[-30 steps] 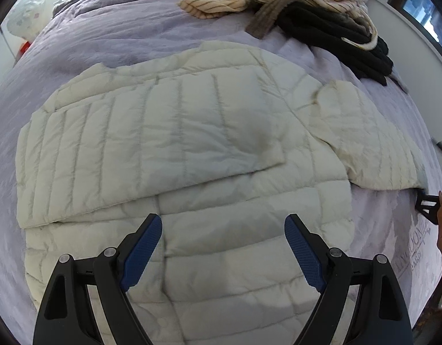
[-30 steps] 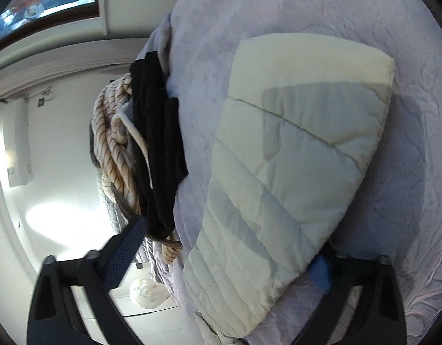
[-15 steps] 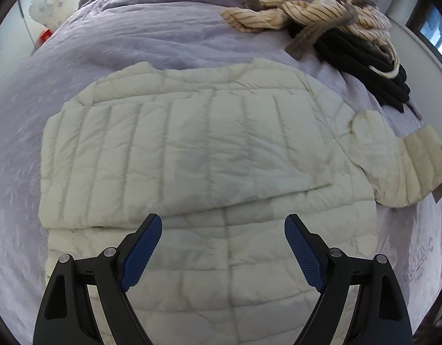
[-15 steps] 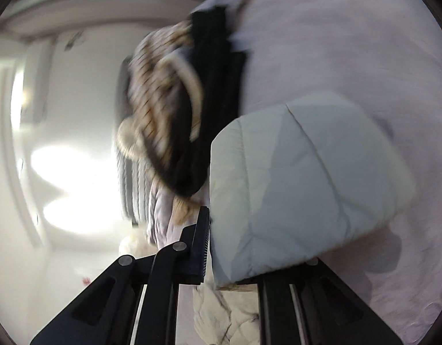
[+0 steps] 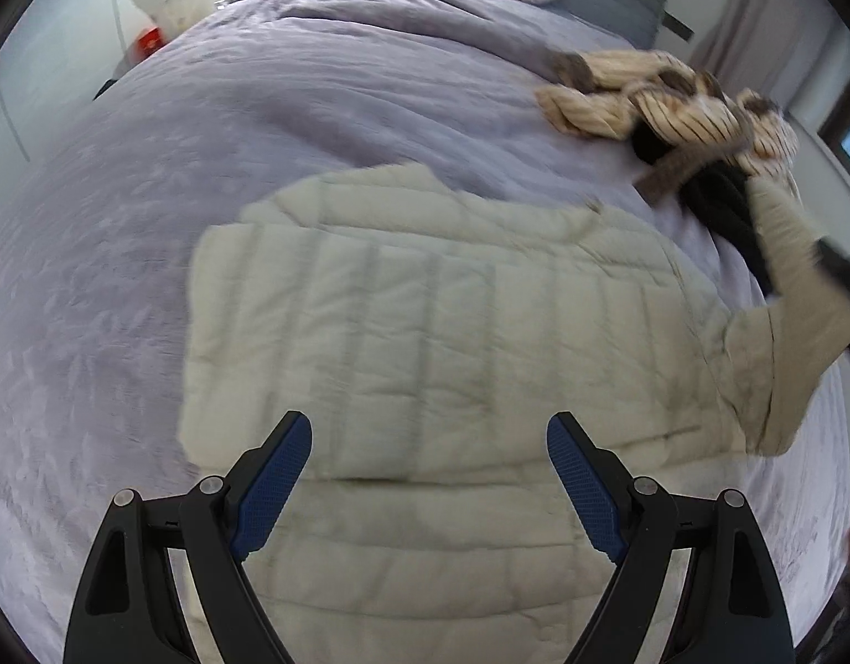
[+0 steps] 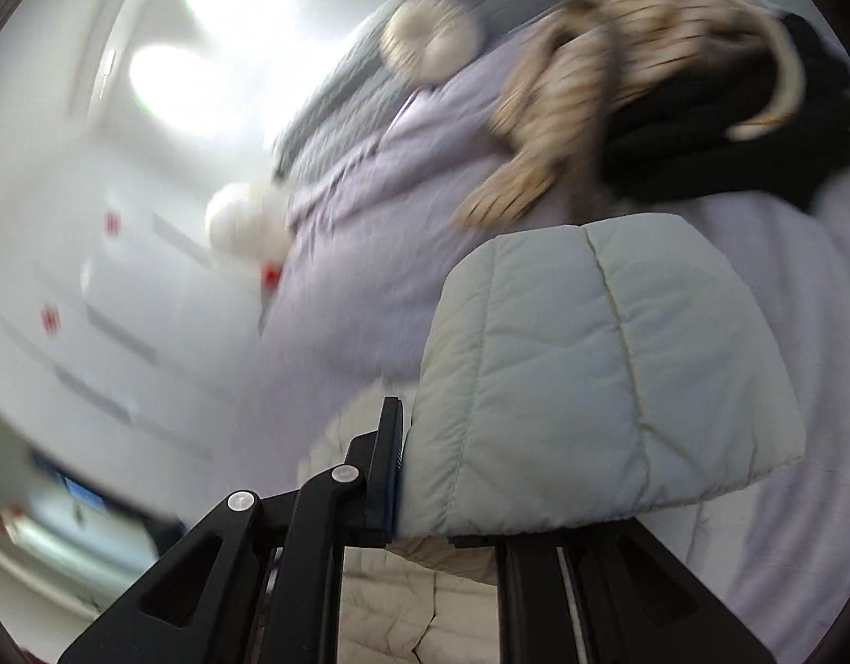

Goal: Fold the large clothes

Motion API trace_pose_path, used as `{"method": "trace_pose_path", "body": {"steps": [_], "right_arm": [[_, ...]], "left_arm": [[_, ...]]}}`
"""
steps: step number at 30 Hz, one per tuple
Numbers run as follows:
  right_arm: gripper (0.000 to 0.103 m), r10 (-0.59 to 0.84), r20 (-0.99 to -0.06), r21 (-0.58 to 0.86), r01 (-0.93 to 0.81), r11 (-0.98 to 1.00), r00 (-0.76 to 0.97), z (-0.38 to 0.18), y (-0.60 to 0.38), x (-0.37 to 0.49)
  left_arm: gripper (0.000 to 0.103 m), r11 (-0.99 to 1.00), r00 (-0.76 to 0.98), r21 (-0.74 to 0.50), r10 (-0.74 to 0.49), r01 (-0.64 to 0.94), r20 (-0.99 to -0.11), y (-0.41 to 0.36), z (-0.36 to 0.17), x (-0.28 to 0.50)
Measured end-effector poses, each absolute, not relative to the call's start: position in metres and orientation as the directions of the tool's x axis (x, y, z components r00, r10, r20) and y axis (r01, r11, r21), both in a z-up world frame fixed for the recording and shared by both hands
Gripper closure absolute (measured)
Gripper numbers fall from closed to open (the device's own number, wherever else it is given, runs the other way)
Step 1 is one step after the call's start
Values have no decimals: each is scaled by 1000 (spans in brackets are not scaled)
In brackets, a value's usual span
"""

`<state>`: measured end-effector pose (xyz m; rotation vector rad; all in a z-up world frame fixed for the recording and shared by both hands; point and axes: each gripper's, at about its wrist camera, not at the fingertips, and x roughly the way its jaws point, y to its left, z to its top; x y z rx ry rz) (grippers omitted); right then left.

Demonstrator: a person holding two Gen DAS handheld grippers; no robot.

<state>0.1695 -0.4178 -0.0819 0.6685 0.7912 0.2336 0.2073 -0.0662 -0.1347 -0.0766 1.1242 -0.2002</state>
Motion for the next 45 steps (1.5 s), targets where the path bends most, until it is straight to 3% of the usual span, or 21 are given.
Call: {"method": "trace_pose_path", "body": {"steps": [5,16,18,20,28,30,31,32,43,45], "right_arm": [[89,442,-671,560,16,828,595,-118,-339,190],[87,339,-808,426,81,901,481,-182,-296,212],[71,332,-817,422,96,902,471,-186,-294,214],[24,333,-811,429,102,897,481,-184,-297,214],[21,306,-762,508,235,829,571,-161,-327,189],[30,305,-741,560,299,773,598,-164,-344,180],[74,324,-726,590,309,746,606,-166,-350,179],[97,338,-731,598,319,736,593,-170,-354,183],[97,357,-801,403,-8,915,481,-165,-279,206],[91,372,-823,393,-43,918,430,-174,-267,208]], "left_arm": [[15,982,425,-169,-188,82,-885,-38,-136,213],[15,982,425,-182,-186,51,-886,-10,-144,218],[15,982,430,-178,-184,55,-884,-10,-143,219],[15,983,437,-174,-182,60,-881,-8,-141,220],[15,982,433,-184,-187,50,-882,0,-141,226],[15,980,432,-194,-197,51,-880,2,-142,227],[15,976,430,-211,-212,50,-877,4,-142,228],[15,972,429,-231,-229,47,-874,6,-142,229],[15,927,442,-374,-340,11,-830,29,-137,237],[15,913,442,-407,-364,-4,-820,35,-137,239]]}}
